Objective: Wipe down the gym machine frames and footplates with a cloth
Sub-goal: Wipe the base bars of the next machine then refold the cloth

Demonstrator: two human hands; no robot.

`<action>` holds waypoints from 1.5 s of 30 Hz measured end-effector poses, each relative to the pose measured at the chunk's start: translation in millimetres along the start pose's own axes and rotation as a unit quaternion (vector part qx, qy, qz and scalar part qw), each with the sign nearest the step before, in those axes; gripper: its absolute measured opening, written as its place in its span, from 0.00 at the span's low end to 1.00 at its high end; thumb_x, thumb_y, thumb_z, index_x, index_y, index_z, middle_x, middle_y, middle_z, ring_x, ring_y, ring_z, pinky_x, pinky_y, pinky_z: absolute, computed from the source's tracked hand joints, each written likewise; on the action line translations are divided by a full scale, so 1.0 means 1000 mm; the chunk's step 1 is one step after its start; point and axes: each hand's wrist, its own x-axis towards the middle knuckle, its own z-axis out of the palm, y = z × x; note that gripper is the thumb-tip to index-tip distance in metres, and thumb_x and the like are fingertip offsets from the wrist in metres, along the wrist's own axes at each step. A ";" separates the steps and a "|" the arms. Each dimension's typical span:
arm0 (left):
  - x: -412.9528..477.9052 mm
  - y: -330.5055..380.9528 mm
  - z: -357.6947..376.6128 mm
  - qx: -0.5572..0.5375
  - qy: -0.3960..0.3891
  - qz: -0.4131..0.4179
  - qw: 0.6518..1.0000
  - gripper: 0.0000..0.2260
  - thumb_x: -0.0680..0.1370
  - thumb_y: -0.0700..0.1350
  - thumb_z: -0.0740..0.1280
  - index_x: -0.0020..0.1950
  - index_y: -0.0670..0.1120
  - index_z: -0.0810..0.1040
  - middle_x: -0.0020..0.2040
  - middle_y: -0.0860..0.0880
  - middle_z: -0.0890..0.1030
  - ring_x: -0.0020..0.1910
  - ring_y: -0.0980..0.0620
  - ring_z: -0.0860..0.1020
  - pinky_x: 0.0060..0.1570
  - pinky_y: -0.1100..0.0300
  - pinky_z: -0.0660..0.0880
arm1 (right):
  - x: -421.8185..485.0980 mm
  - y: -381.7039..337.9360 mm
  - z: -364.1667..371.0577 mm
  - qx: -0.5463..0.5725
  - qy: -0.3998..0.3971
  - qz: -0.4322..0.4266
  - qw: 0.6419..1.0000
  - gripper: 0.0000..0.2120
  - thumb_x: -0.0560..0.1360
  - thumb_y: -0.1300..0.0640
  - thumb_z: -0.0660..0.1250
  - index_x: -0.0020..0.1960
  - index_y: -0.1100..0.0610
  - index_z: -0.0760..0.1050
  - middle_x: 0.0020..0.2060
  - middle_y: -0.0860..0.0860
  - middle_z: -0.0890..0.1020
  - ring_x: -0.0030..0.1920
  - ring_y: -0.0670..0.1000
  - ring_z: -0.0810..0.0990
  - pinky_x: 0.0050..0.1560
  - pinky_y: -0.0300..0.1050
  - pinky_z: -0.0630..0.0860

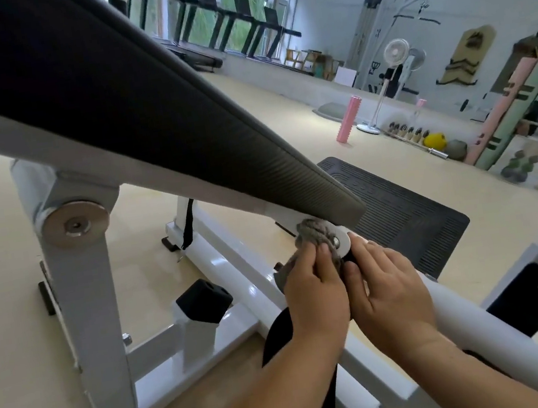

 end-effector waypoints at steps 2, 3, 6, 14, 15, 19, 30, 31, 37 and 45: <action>0.003 -0.008 -0.006 0.021 -0.007 0.029 0.999 0.10 0.86 0.50 0.58 0.60 0.52 0.79 0.49 0.60 0.79 0.47 0.71 0.77 0.42 0.82 0.67 | -0.001 0.001 -0.003 -0.002 0.000 -0.005 1.000 0.24 0.84 0.46 0.53 0.75 0.53 0.73 0.68 0.49 0.80 0.67 0.52 0.73 0.71 0.47 0.66; 0.007 -0.010 -0.009 0.031 -0.007 0.039 0.999 0.11 0.86 0.51 0.58 0.62 0.53 0.78 0.52 0.60 0.80 0.49 0.72 0.76 0.47 0.81 0.69 | -0.001 0.000 -0.005 0.001 0.000 -0.004 1.000 0.25 0.84 0.46 0.52 0.75 0.53 0.73 0.68 0.49 0.80 0.68 0.51 0.72 0.71 0.47 0.66; 0.008 -0.011 -0.007 0.047 -0.025 0.051 0.997 0.17 0.86 0.56 0.55 0.73 0.57 0.71 0.74 0.55 0.70 0.69 0.59 0.72 0.67 0.67 0.69 | -0.001 -0.002 -0.005 0.000 -0.009 0.010 1.000 0.26 0.83 0.44 0.51 0.76 0.51 0.72 0.70 0.48 0.78 0.70 0.49 0.70 0.72 0.49 0.67; 0.018 0.008 -0.018 0.031 0.050 0.059 0.997 0.26 0.84 0.50 0.66 0.80 0.61 0.61 0.60 0.66 0.75 0.58 0.64 0.75 0.67 0.63 0.69 | -0.004 -0.004 0.001 0.018 0.007 0.026 0.999 0.27 0.82 0.43 0.52 0.75 0.51 0.73 0.71 0.48 0.77 0.72 0.49 0.69 0.74 0.44 0.59; 0.015 0.006 -0.015 0.057 0.041 0.073 0.995 0.25 0.84 0.51 0.64 0.80 0.62 0.61 0.63 0.66 0.75 0.61 0.64 0.75 0.68 0.62 0.68 | -0.004 -0.005 0.002 0.018 0.009 0.023 1.000 0.26 0.82 0.44 0.52 0.75 0.51 0.73 0.71 0.48 0.77 0.72 0.49 0.69 0.73 0.44 0.58; 0.000 -0.019 0.005 0.126 -0.021 0.071 0.989 0.24 0.84 0.61 0.52 0.81 0.63 0.56 0.76 0.57 0.71 0.72 0.54 0.74 0.72 0.58 0.69 | -0.004 -0.005 0.002 0.023 -0.002 0.033 0.999 0.26 0.83 0.43 0.50 0.76 0.49 0.72 0.72 0.48 0.77 0.72 0.49 0.69 0.73 0.43 0.59; 0.004 -0.011 -0.012 0.184 -0.037 0.091 0.978 0.21 0.86 0.58 0.53 0.80 0.63 0.60 0.63 0.54 0.83 0.57 0.55 0.81 0.67 0.56 0.75 | -0.001 0.005 -0.004 0.021 -0.034 0.018 0.999 0.26 0.82 0.44 0.52 0.77 0.48 0.70 0.71 0.47 0.77 0.72 0.51 0.71 0.74 0.50 0.65; 0.001 -0.014 -0.010 0.185 -0.033 0.093 0.978 0.21 0.86 0.59 0.54 0.80 0.62 0.62 0.62 0.54 0.83 0.58 0.55 0.81 0.67 0.56 0.75 | -0.001 0.005 -0.004 0.020 -0.039 0.019 0.999 0.26 0.82 0.44 0.51 0.77 0.48 0.69 0.72 0.47 0.77 0.72 0.51 0.71 0.74 0.50 0.65; 0.038 -0.004 -0.026 0.165 0.005 0.099 0.981 0.21 0.86 0.57 0.53 0.80 0.58 0.65 0.60 0.51 0.84 0.61 0.49 0.81 0.59 0.57 0.74 | 0.001 0.005 -0.008 0.031 -0.054 0.027 0.998 0.27 0.82 0.42 0.49 0.77 0.46 0.70 0.72 0.44 0.76 0.72 0.51 0.71 0.74 0.50 0.66; 0.034 -0.006 -0.028 0.181 -0.023 0.108 0.977 0.22 0.86 0.56 0.53 0.82 0.60 0.59 0.60 0.49 0.84 0.60 0.50 0.81 0.58 0.60 0.72 | 0.000 0.003 -0.015 0.042 -0.080 0.035 0.995 0.29 0.82 0.38 0.44 0.78 0.44 0.66 0.74 0.42 0.72 0.75 0.49 0.68 0.75 0.49 0.63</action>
